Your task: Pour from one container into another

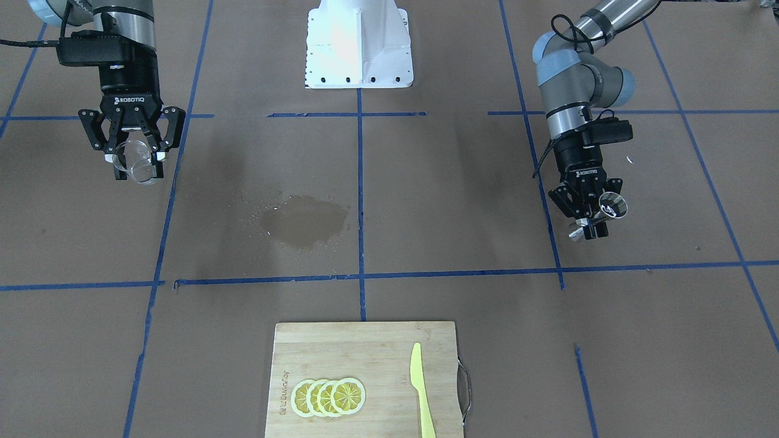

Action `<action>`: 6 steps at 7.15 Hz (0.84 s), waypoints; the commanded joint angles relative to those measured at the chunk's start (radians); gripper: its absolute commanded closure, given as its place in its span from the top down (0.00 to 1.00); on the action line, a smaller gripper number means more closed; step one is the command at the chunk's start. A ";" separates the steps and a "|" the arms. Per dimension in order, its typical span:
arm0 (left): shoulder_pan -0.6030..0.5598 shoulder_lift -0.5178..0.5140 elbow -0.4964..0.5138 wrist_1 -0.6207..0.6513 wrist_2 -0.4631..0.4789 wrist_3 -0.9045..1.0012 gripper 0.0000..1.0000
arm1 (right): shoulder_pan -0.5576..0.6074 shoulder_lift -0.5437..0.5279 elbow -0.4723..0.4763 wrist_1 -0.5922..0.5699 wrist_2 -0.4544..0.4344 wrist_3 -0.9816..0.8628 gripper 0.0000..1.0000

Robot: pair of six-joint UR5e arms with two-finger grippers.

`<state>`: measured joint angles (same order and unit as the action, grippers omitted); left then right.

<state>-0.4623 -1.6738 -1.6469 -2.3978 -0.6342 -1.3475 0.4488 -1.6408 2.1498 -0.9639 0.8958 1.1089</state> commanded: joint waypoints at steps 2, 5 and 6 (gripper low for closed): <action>0.031 0.029 0.036 0.020 0.063 -0.094 0.00 | -0.001 -0.054 -0.004 0.067 0.000 0.006 0.00; 0.103 0.029 0.038 0.071 0.080 -0.131 0.00 | -0.001 -0.053 -0.011 0.067 0.000 0.006 0.00; 0.119 0.029 0.047 0.080 0.082 -0.131 0.00 | -0.001 -0.053 -0.011 0.067 0.002 0.006 0.00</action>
<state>-0.3649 -1.6449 -1.6072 -2.3301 -0.5546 -1.4764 0.4480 -1.6941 2.1397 -0.8975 0.8962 1.1152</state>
